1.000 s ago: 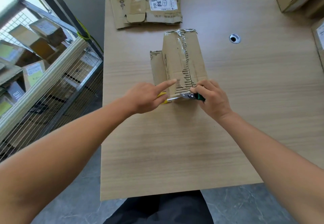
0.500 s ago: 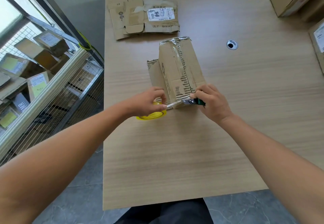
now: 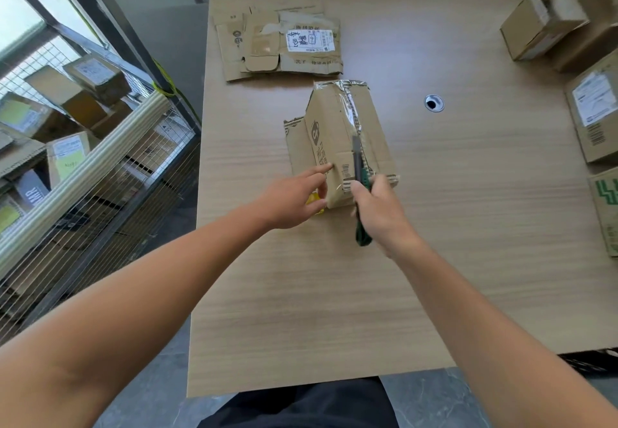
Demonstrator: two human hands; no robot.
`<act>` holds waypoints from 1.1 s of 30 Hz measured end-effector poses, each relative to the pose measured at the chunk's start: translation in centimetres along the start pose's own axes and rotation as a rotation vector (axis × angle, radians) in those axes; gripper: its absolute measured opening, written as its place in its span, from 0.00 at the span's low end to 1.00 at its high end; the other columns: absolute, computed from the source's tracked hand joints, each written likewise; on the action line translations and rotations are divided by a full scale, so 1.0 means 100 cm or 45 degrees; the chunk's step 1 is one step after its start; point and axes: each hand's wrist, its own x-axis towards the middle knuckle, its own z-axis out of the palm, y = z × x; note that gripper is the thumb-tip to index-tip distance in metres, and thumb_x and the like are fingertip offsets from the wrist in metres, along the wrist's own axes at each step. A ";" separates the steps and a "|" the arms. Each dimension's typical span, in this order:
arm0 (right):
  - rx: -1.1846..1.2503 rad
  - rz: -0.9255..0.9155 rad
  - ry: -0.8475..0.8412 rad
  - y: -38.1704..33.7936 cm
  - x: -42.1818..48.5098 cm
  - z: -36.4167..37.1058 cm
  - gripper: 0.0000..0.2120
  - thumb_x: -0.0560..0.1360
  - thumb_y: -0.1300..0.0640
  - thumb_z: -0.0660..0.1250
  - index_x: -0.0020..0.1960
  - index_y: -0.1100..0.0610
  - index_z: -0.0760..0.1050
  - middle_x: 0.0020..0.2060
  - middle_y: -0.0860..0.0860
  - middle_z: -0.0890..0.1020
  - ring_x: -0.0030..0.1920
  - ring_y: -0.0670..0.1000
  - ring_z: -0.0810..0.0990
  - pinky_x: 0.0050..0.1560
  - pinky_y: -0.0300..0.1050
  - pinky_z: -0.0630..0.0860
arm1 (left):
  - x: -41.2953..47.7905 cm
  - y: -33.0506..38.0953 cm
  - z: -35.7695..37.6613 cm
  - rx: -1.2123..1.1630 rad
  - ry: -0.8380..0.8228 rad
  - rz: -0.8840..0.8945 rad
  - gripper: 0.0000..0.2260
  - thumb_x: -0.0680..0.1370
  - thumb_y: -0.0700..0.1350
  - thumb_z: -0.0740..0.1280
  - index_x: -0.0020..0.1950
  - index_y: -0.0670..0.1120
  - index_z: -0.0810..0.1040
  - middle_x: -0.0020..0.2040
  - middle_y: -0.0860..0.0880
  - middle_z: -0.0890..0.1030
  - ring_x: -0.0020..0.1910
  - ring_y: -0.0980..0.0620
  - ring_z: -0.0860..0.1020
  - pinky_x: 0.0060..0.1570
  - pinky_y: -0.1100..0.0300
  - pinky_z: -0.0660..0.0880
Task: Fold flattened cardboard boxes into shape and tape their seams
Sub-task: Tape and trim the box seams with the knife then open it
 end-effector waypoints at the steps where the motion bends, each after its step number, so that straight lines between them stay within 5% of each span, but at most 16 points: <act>1: -0.156 -0.157 0.093 0.001 -0.003 0.006 0.09 0.82 0.52 0.63 0.50 0.58 0.70 0.45 0.55 0.77 0.45 0.53 0.76 0.47 0.43 0.71 | 0.000 -0.001 0.001 -0.017 0.008 0.000 0.06 0.81 0.54 0.64 0.49 0.54 0.69 0.80 0.61 0.57 0.42 0.56 0.73 0.45 0.56 0.72; 5: -0.489 -0.513 0.095 0.014 -0.009 0.023 0.10 0.82 0.60 0.63 0.60 0.65 0.75 0.59 0.57 0.76 0.64 0.56 0.71 0.68 0.44 0.63 | -0.003 -0.005 0.005 -0.083 0.074 -0.026 0.05 0.82 0.54 0.64 0.50 0.54 0.70 0.78 0.58 0.62 0.50 0.52 0.77 0.48 0.57 0.68; 12: -0.736 -0.504 -0.207 0.036 -0.010 0.027 0.13 0.83 0.60 0.59 0.59 0.70 0.74 0.78 0.51 0.59 0.81 0.47 0.49 0.75 0.31 0.42 | -0.017 -0.018 0.015 -0.118 0.187 -0.176 0.09 0.81 0.53 0.63 0.58 0.51 0.77 0.56 0.49 0.78 0.55 0.46 0.77 0.54 0.52 0.73; 21: -1.004 -0.399 -0.318 0.022 0.000 0.026 0.16 0.82 0.55 0.57 0.54 0.65 0.78 0.78 0.47 0.50 0.79 0.45 0.53 0.75 0.35 0.51 | -0.023 -0.001 0.027 0.060 0.385 -0.178 0.10 0.81 0.53 0.63 0.54 0.49 0.79 0.54 0.49 0.75 0.47 0.43 0.79 0.43 0.47 0.77; 24: -1.180 -0.391 -0.368 0.029 0.003 0.023 0.18 0.81 0.55 0.59 0.63 0.66 0.76 0.80 0.46 0.42 0.81 0.49 0.38 0.80 0.53 0.53 | -0.031 0.008 0.024 -0.007 0.550 -0.163 0.08 0.81 0.53 0.63 0.52 0.50 0.77 0.53 0.52 0.74 0.43 0.46 0.78 0.38 0.51 0.76; 26: -1.283 -0.437 -0.372 0.036 0.002 0.022 0.15 0.81 0.55 0.60 0.59 0.63 0.78 0.81 0.49 0.39 0.80 0.51 0.32 0.79 0.57 0.54 | -0.035 0.007 0.016 -0.011 0.706 -0.128 0.06 0.81 0.54 0.63 0.50 0.53 0.75 0.51 0.56 0.72 0.40 0.49 0.76 0.34 0.55 0.73; 30: -0.984 -0.496 -0.323 0.033 0.002 0.016 0.11 0.83 0.53 0.58 0.47 0.59 0.73 0.80 0.46 0.49 0.81 0.47 0.38 0.79 0.44 0.48 | -0.043 -0.019 0.011 0.142 0.590 -0.139 0.09 0.83 0.52 0.62 0.55 0.48 0.76 0.56 0.51 0.74 0.40 0.43 0.77 0.34 0.51 0.73; 33: -0.677 -0.546 -0.254 0.033 -0.002 0.009 0.15 0.84 0.54 0.58 0.60 0.65 0.76 0.78 0.50 0.60 0.81 0.47 0.48 0.80 0.45 0.50 | -0.057 -0.040 0.026 0.283 0.414 -0.225 0.11 0.84 0.49 0.60 0.58 0.44 0.77 0.61 0.46 0.74 0.41 0.37 0.78 0.38 0.45 0.76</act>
